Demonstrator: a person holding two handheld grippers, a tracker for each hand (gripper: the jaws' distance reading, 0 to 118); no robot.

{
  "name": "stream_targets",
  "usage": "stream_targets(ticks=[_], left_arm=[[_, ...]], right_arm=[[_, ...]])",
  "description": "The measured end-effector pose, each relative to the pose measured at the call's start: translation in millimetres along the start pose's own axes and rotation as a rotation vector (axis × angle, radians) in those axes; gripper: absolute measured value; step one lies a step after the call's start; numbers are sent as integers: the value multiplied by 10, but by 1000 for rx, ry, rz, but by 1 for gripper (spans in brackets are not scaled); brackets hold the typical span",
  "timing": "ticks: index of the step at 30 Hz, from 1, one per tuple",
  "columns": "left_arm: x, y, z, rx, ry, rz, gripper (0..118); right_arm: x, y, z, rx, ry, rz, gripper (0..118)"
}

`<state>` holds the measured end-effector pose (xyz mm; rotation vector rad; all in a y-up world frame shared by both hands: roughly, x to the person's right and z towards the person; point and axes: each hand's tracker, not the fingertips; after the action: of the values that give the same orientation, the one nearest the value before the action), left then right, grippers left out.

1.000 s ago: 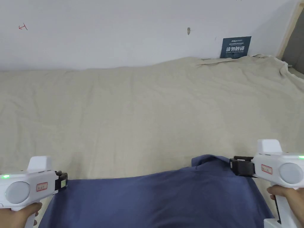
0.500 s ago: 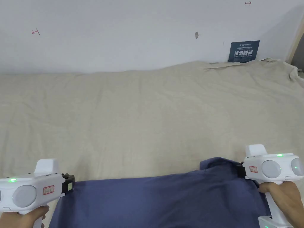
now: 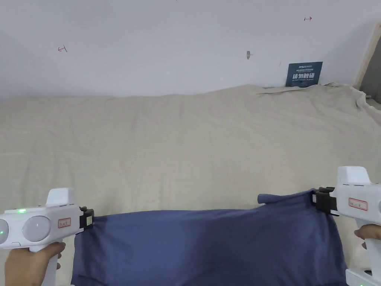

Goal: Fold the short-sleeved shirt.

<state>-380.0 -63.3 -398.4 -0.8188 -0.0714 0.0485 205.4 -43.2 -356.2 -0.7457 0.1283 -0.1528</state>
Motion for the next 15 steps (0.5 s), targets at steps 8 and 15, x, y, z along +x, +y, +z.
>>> stream_targets(ticks=[8,15], left_arm=[[-104,-285,482,21,0,8,0],[-160,-803,747,-9,-5,6,0]], right_arm=[[57,-424,772,30,49,-13,4],[35,-953,1137,5,69,-47,4]])
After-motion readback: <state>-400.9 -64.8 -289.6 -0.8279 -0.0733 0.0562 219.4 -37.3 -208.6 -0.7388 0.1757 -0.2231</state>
